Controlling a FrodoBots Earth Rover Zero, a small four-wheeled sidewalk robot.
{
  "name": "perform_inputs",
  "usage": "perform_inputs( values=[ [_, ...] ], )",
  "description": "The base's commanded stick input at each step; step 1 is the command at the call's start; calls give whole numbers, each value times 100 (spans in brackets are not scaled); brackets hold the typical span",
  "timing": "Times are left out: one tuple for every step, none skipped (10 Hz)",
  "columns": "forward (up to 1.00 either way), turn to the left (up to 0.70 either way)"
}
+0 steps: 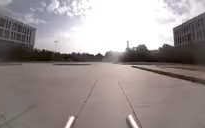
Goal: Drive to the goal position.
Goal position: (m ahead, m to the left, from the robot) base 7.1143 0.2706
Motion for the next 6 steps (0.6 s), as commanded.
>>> perform_inputs(
  values=[
    [100,0],
    [100,0],
    [100,0],
    [100,0],
    [100,0],
    [100,0]
  ],
)
